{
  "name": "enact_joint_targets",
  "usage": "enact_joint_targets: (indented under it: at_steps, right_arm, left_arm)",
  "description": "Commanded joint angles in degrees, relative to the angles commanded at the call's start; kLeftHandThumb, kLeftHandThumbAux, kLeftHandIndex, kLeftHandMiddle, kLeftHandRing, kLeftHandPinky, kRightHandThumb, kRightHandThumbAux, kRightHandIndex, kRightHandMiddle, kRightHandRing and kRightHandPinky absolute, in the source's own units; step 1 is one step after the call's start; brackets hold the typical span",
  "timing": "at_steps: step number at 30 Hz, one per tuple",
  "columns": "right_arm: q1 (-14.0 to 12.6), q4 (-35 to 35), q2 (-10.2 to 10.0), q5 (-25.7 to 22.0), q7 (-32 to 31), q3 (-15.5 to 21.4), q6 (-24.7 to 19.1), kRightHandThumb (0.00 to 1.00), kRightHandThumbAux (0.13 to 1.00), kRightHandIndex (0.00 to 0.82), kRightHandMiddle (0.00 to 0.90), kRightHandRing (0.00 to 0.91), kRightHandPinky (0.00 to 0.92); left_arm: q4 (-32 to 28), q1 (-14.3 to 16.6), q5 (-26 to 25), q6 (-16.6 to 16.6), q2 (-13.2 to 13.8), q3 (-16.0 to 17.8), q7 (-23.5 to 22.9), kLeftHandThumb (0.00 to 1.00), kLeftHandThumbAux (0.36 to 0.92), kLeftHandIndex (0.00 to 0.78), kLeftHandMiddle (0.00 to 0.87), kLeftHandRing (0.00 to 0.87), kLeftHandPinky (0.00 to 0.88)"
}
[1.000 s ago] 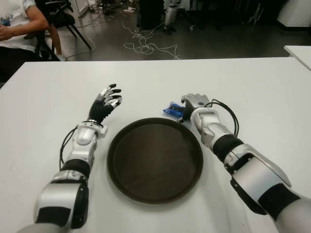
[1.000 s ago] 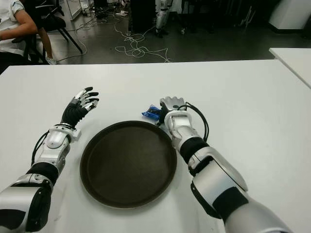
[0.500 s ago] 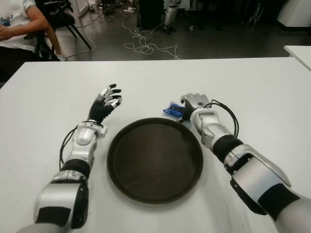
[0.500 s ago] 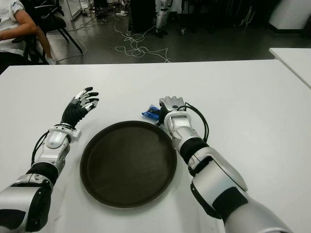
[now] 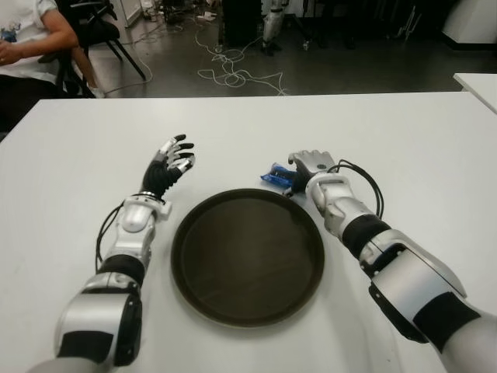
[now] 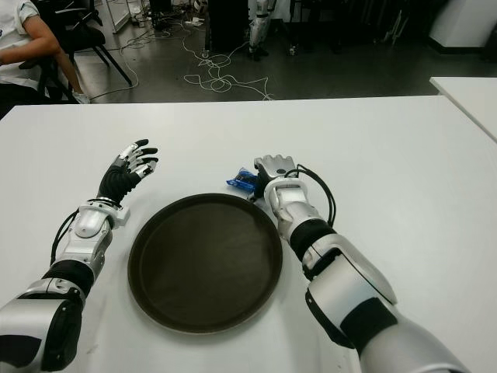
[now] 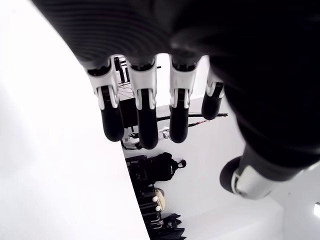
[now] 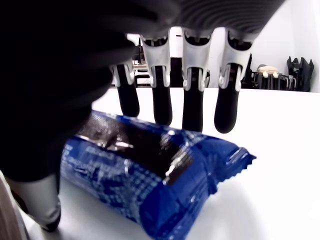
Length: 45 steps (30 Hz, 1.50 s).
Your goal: Pick up the Oreo
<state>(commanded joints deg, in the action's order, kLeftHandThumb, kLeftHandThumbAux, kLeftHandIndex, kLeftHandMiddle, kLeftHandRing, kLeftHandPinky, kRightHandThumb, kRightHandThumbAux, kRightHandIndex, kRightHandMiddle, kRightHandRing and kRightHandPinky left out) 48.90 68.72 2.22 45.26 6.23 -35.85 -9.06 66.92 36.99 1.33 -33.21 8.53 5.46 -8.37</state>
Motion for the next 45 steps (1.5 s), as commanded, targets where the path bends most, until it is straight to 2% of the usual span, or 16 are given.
enact_joint_targets:
  at_steps: [18,25,38,43,45]
  right_arm:
    - [0.7,2.1,0.5,-0.5,-5.1,-0.5,3.0,0.0,0.666,0.239,0.252,0.284,0.331]
    - [-0.1,2.6,1.3,-2.3,-3.9,0.4,5.7,0.0,0.685,0.245,0.263,0.291,0.317]
    - [0.3,4.8,1.8,-3.6,-4.2,0.6,6.2,0.0,0.685,0.26,0.286,0.3,0.316]
    - [0.8,5.4,2.0,-3.3,-4.4,0.3,5.6,0.0,0.644,0.254,0.281,0.295,0.303]
    - [2.0,5.3,2.5,-2.9,-5.9,0.0,4.7,0.0,0.618,0.235,0.268,0.284,0.29]
  left_arm:
    - [-0.3,-0.1,0.0,0.2,-0.1,-0.1,-0.1,0.069,0.659,0.124,0.216,0.211,0.226]
    - [-0.4,-0.2,0.2,0.2,-0.1,-0.2,0.2,0.071,0.644,0.126,0.219,0.218,0.232]
    - [-0.8,-0.4,-0.4,0.5,-0.4,0.0,-0.4,0.079,0.657,0.109,0.204,0.209,0.221]
    - [-0.9,-0.5,-0.6,0.5,-0.4,0.1,-0.7,0.077,0.646,0.108,0.203,0.207,0.225]
    - [-0.9,-0.5,-0.6,0.4,-0.4,0.1,-0.8,0.078,0.646,0.109,0.205,0.209,0.228]
